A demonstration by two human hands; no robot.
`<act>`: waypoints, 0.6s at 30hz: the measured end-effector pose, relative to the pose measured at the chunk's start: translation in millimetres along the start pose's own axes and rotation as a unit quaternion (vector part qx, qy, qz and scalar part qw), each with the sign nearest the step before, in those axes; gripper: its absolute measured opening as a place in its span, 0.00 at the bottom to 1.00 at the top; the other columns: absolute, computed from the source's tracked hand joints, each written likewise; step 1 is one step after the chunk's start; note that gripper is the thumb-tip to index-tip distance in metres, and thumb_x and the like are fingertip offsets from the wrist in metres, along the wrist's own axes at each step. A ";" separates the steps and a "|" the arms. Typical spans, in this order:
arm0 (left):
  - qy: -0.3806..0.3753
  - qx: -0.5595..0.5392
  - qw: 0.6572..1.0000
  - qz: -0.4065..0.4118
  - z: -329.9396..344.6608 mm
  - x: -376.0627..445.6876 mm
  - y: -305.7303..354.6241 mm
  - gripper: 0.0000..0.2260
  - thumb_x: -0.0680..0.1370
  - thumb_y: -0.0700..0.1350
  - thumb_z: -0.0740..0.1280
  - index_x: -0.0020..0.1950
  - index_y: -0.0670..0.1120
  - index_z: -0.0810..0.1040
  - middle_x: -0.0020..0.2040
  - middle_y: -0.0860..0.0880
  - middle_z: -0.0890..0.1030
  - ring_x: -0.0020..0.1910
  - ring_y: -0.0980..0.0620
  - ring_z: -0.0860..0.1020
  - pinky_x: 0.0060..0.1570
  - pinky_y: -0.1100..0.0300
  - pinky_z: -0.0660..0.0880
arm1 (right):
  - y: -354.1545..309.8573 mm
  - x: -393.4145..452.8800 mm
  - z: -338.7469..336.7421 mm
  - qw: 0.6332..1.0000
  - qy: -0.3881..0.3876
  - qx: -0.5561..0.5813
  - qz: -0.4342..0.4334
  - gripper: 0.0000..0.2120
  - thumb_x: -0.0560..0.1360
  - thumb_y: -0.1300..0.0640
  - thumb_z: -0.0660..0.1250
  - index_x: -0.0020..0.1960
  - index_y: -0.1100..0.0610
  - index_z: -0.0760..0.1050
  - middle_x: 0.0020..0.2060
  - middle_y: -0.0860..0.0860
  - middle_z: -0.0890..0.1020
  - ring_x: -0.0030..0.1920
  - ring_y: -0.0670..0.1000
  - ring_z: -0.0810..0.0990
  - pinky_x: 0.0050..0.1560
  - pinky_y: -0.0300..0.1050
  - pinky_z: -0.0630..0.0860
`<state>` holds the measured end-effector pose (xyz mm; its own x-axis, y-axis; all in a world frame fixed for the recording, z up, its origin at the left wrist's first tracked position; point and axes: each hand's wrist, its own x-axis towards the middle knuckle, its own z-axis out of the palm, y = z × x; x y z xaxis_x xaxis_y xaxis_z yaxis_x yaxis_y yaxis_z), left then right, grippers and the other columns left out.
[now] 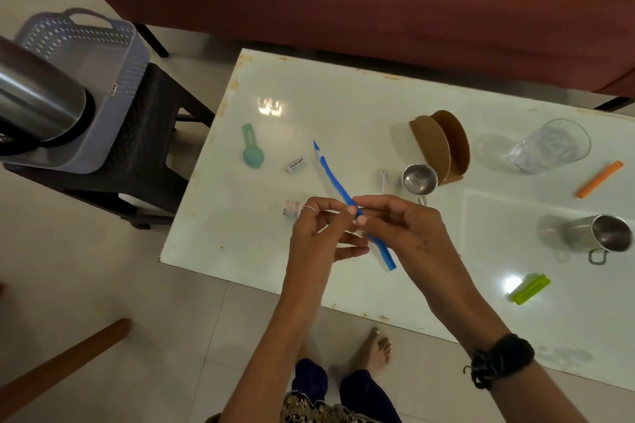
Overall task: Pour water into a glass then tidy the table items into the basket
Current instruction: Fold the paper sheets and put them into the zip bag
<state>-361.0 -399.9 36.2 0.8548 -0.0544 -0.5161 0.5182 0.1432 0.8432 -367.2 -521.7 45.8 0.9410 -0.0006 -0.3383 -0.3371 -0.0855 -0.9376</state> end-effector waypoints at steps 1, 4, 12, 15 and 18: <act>0.006 -0.012 1.000 -0.005 -2.7 0.2 0.3 0.02 0.77 0.40 0.64 0.45 0.43 0.75 0.33 0.50 0.82 0.31 0.52 0.82 0.35 0.60 0.81 | -0.1 -0.3 2.8 1.000 -0.007 0.006 0.003 0.14 0.74 0.60 0.67 0.41 0.40 0.79 0.35 0.35 0.84 0.43 0.40 0.83 0.44 0.28 0.76; 0.025 -0.052 0.998 -0.026 -12.6 1.5 0.4 0.05 0.77 0.42 0.64 0.45 0.41 0.75 0.31 0.49 0.81 0.32 0.49 0.82 0.36 0.57 0.82 | -1.1 0.7 10.5 0.999 -0.030 0.027 0.021 0.14 0.74 0.60 0.66 0.40 0.41 0.81 0.36 0.37 0.85 0.43 0.38 0.83 0.42 0.26 0.75; 0.011 -0.054 0.998 -0.038 -23.8 5.4 -8.1 0.04 0.77 0.41 0.63 0.44 0.43 0.75 0.35 0.49 0.83 0.32 0.52 0.83 0.35 0.61 0.81 | 4.2 5.4 17.7 0.999 -0.015 -0.014 0.044 0.09 0.74 0.62 0.67 0.41 0.49 0.79 0.36 0.45 0.85 0.40 0.46 0.84 0.44 0.33 0.79; 0.011 -0.050 0.998 -0.037 -19.7 6.6 -11.2 0.04 0.78 0.38 0.62 0.43 0.43 0.75 0.36 0.47 0.81 0.30 0.53 0.81 0.34 0.62 0.80 | 3.5 4.6 14.6 0.997 0.017 -0.075 0.027 0.10 0.74 0.65 0.66 0.41 0.49 0.76 0.36 0.50 0.83 0.37 0.47 0.84 0.42 0.35 0.80; 0.051 0.001 0.999 -0.005 -15.8 7.8 -13.0 0.08 0.76 0.37 0.63 0.38 0.44 0.74 0.30 0.50 0.79 0.31 0.53 0.80 0.38 0.62 0.80 | 1.3 1.4 9.8 0.979 0.071 -0.189 -0.040 0.12 0.73 0.67 0.64 0.40 0.50 0.74 0.35 0.47 0.81 0.37 0.48 0.82 0.41 0.37 0.78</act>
<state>-361.5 -386.5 18.8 0.8426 0.0446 -0.5366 0.5266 0.1402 0.8385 -366.5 -512.0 43.4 0.9677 -0.1149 -0.2244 -0.2521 -0.4531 -0.8551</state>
